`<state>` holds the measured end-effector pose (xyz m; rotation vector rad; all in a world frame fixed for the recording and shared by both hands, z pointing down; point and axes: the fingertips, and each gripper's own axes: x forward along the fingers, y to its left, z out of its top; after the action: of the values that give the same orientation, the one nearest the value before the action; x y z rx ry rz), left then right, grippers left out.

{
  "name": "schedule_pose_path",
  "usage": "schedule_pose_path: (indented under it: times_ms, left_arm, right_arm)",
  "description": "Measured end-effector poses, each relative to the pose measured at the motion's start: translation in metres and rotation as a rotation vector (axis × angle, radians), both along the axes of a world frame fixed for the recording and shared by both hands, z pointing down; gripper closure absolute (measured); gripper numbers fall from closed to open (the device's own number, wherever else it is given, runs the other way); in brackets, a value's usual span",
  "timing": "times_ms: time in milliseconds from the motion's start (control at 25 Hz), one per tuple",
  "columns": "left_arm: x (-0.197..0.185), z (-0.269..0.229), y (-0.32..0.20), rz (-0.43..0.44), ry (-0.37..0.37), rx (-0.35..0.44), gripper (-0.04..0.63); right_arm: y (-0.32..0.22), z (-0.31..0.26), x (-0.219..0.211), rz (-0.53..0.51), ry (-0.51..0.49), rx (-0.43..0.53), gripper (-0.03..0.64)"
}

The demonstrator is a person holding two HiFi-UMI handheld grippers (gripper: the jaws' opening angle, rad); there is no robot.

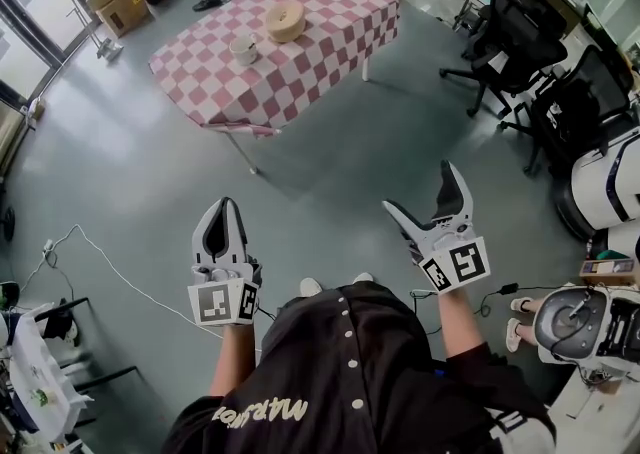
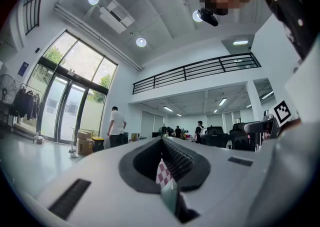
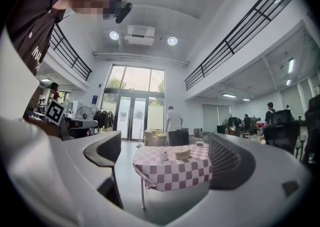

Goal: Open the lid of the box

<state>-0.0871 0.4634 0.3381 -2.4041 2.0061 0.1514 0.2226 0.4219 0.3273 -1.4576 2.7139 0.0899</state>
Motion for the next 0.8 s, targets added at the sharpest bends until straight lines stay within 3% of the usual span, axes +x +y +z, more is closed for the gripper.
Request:
schedule_pose_path:
  times_ms: [440,800]
  left_arm:
    - [-0.027,0.016,-0.01,0.028,0.011,-0.019,0.588]
    - [-0.02,0.017,-0.064,0.03,-0.004,-0.027,0.588]
  right_arm:
    - [0.005,0.013,-0.014,0.058,-0.005,-0.019,0.081]
    - [-0.057,0.021,-0.012,0.065,-0.051,-0.045,0.08]
